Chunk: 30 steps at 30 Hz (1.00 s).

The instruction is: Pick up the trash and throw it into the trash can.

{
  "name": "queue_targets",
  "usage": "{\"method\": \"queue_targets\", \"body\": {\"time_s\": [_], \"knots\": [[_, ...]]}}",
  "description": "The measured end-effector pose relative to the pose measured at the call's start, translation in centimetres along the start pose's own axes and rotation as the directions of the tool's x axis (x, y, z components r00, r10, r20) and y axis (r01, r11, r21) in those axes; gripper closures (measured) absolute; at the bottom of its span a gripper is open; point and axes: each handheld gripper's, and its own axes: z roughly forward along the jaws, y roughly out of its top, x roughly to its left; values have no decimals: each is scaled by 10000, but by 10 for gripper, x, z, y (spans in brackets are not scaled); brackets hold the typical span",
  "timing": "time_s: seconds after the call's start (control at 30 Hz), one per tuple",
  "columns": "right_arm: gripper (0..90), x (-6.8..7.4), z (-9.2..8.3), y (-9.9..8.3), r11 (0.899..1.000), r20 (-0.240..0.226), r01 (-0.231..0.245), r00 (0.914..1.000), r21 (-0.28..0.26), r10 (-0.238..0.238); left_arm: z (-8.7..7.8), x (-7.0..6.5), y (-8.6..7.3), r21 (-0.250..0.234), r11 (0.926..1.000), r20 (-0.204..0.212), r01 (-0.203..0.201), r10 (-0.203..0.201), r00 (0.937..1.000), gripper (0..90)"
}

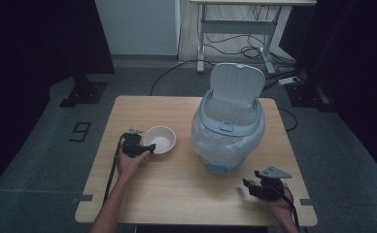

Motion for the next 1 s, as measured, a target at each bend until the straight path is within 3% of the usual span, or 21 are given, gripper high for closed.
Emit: {"method": "queue_targets", "body": {"time_s": [0.13, 0.43, 0.63, 1.0], "knots": [[370, 1, 1, 0, 10000, -8, 48, 10000, 15, -48, 2, 0, -3, 28, 10000, 283, 74, -75, 9996, 379], [371, 0, 0, -1, 10000, 50, 35, 10000, 9, -35, 1, -3, -4, -234, 9996, 931, -161, 182, 9955, 705], [371, 0, 0, 0, 10000, 47, 31, 10000, 5, -31, -11, -5, -1, -828, 9961, 1126, -292, 385, 9929, 789], [370, -2, -2, -1, 10000, 86, -44, 10000, -27, 44, -37, -3, 2, -1594, 9865, 1253, -384, 588, 9904, 828]]}}
